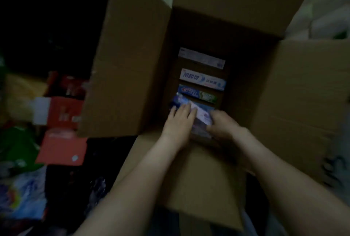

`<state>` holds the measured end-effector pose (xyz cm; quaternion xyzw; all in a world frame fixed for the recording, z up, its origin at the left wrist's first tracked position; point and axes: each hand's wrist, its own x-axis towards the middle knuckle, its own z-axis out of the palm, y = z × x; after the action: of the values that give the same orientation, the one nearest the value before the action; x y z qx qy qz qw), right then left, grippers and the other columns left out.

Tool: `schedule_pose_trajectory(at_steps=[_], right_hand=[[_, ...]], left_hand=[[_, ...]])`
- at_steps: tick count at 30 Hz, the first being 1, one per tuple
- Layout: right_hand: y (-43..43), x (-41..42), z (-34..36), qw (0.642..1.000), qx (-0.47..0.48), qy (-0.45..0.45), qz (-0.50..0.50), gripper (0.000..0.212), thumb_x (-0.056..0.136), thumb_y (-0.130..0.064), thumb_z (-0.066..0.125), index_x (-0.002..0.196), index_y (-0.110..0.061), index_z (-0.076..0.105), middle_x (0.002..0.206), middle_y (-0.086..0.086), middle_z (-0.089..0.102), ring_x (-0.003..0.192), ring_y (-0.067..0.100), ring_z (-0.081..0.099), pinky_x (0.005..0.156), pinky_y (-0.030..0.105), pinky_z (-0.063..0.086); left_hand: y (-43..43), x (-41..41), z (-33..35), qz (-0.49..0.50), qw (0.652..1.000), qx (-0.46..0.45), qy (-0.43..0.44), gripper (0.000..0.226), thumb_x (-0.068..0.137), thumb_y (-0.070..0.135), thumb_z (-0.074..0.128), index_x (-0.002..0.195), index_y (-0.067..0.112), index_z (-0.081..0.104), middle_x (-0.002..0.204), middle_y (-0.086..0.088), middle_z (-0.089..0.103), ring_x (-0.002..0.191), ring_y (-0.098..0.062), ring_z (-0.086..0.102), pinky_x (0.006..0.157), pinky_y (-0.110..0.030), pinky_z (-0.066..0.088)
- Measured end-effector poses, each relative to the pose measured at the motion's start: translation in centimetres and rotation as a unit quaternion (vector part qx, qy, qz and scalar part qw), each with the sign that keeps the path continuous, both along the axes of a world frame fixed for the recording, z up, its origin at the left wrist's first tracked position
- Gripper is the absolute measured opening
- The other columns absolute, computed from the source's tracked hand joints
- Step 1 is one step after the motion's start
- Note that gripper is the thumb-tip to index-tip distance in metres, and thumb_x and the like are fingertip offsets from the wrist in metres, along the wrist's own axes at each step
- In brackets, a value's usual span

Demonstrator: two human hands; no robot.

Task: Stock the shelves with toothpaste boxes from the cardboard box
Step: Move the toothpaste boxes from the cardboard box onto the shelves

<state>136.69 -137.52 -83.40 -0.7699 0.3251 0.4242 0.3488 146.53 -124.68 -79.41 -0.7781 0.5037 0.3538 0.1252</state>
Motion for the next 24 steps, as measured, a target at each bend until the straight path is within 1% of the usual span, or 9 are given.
schedule_pose_trajectory(at_steps=[2, 5, 7, 9, 11, 13, 16, 20, 24], right_hand=[[-0.4, 1.0, 7.7, 0.997, 0.045, -0.06, -0.002, 0.047, 0.085, -0.026, 0.063, 0.129, -0.02, 0.048, 0.129, 0.006, 0.056, 0.109, 0.022, 0.056, 0.08, 0.024, 0.041], [-0.9, 3.4, 19.5, 0.987, 0.106, -0.107, 0.056, 0.062, 0.091, -0.031, 0.06, 0.147, -0.031, 0.031, 0.144, -0.002, 0.045, 0.126, 0.017, 0.047, 0.102, 0.028, 0.038], [-0.5, 4.8, 26.8, 0.982, 0.127, -0.12, 0.071, 0.059, 0.092, -0.036, 0.058, 0.145, -0.039, 0.031, 0.14, -0.005, 0.047, 0.121, 0.013, 0.049, 0.102, 0.033, 0.04], [0.7, 6.4, 33.6, 0.977, 0.13, -0.145, 0.091, 0.054, 0.093, -0.037, 0.056, 0.143, -0.041, 0.034, 0.131, -0.01, 0.048, 0.114, 0.009, 0.049, 0.094, 0.029, 0.042], [1.8, 7.7, 39.3, 0.97, 0.113, -0.179, 0.12, 0.051, 0.094, -0.035, 0.056, 0.142, -0.034, 0.04, 0.122, -0.009, 0.048, 0.109, 0.008, 0.049, 0.087, 0.024, 0.039], [3.2, 8.9, 44.3, 0.963, 0.084, -0.21, 0.146, 0.049, 0.092, -0.036, 0.059, 0.138, -0.023, 0.047, 0.123, -0.004, 0.054, 0.11, 0.011, 0.051, 0.085, 0.022, 0.039], [6.0, 10.8, 49.7, 0.946, 0.059, -0.236, 0.214, 0.052, 0.089, -0.038, 0.063, 0.133, -0.015, 0.05, 0.124, 0.004, 0.055, 0.11, 0.017, 0.052, 0.088, 0.027, 0.041], [12.4, 13.3, 53.7, 0.895, 0.014, -0.283, 0.343, 0.074, 0.079, -0.038, 0.074, 0.141, -0.018, 0.038, 0.131, 0.005, 0.044, 0.122, 0.022, 0.039, 0.101, 0.034, 0.036], [19.9, 16.7, 56.4, 0.832, -0.008, -0.318, 0.456, 0.075, 0.075, -0.039, 0.075, 0.138, -0.017, 0.039, 0.131, 0.004, 0.047, 0.124, 0.023, 0.043, 0.101, 0.036, 0.039]], left_hand=[[1.4, 0.8, 5.7, -0.066, 0.991, -0.069, -0.09, 0.061, 0.098, 0.024, 0.044, 0.152, 0.013, 0.018, 0.157, -0.014, 0.019, 0.146, -0.026, 0.015, 0.117, -0.051, 0.006], [3.3, 2.8, 14.9, -0.126, 0.973, -0.097, -0.169, 0.061, 0.093, 0.018, 0.052, 0.147, 0.008, 0.027, 0.148, -0.013, 0.037, 0.141, -0.028, 0.029, 0.113, -0.055, 0.0], [4.3, 4.2, 21.7, -0.117, 0.971, -0.12, -0.172, 0.06, 0.083, 0.018, 0.064, 0.137, 0.007, 0.041, 0.133, -0.014, 0.052, 0.127, -0.03, 0.047, 0.114, -0.053, 0.021], [5.9, 5.9, 28.2, -0.093, 0.967, -0.158, -0.178, 0.053, 0.071, 0.023, 0.074, 0.119, 0.007, 0.056, 0.107, -0.012, 0.063, 0.099, -0.03, 0.06, 0.089, -0.044, 0.047], [7.9, 7.1, 33.9, -0.074, 0.963, -0.191, -0.175, 0.051, 0.064, 0.031, 0.075, 0.107, 0.007, 0.061, 0.094, -0.012, 0.062, 0.083, -0.032, 0.06, 0.069, -0.038, 0.047], [10.7, 8.0, 38.8, -0.046, 0.956, -0.218, -0.191, 0.054, 0.057, 0.038, 0.077, 0.099, 0.007, 0.062, 0.088, -0.012, 0.06, 0.076, -0.032, 0.059, 0.062, -0.037, 0.046], [15.5, 8.5, 44.0, 0.018, 0.946, -0.217, -0.24, 0.056, 0.051, 0.039, 0.081, 0.094, 0.007, 0.063, 0.083, -0.011, 0.06, 0.071, -0.032, 0.059, 0.059, -0.034, 0.045], [22.9, 7.8, 49.0, 0.117, 0.936, -0.197, -0.268, 0.052, 0.051, 0.037, 0.082, 0.09, 0.007, 0.063, 0.077, -0.009, 0.061, 0.067, -0.031, 0.059, 0.055, -0.031, 0.044], [31.1, 6.4, 52.0, 0.263, 0.905, -0.191, -0.274, 0.05, 0.069, 0.046, 0.072, 0.103, 0.012, 0.062, 0.094, -0.008, 0.064, 0.086, -0.03, 0.061, 0.071, -0.036, 0.044]])
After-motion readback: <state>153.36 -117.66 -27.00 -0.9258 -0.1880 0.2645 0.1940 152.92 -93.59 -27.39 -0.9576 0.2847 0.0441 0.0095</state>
